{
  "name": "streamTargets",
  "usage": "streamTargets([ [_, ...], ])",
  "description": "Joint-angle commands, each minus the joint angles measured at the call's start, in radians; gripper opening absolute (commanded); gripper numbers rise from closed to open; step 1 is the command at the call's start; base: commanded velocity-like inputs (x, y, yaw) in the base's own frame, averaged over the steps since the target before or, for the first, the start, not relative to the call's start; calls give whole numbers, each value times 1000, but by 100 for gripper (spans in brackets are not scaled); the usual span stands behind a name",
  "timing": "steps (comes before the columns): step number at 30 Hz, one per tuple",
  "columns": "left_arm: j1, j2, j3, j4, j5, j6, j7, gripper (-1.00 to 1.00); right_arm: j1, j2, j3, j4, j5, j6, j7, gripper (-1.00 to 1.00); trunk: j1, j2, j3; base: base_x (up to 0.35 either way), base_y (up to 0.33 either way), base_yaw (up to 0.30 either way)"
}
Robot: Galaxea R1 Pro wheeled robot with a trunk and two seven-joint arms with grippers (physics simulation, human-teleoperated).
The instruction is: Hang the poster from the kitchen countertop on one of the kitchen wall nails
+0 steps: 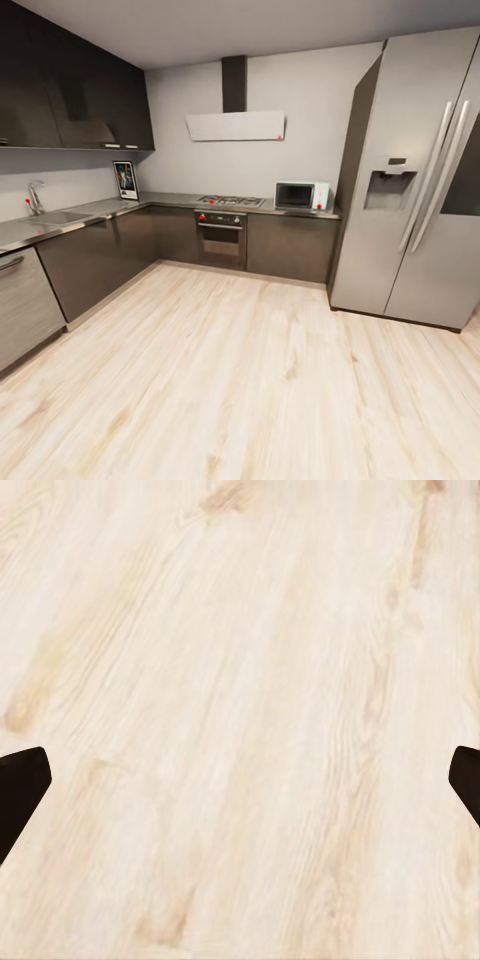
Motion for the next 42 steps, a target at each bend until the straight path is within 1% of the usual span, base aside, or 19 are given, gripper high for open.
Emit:
streamTargets([
  [1, 0, 0, 1, -1, 1, -2, 0, 100, -1, 0, 1, 1, 1, -3, 0, 100, 1, 0, -1, 335, 0, 0],
  [29, 0, 0, 1, -1, 1, -2, 0, 100, 0, 0, 1, 2, 1, -3, -1, 100, 1, 0, -1, 335, 0, 5],
  [34, 0, 0, 1, -1, 1, -2, 0, 100, -1, 0, 1, 2, 1, -3, -1, 100, 1, 0, -1, 335, 0, 180],
  [42, 0, 0, 1, -1, 1, -2, 0, 100, -1, 0, 1, 2, 1, -3, -1, 100, 1, 0, -1, 335, 0, 266],
])
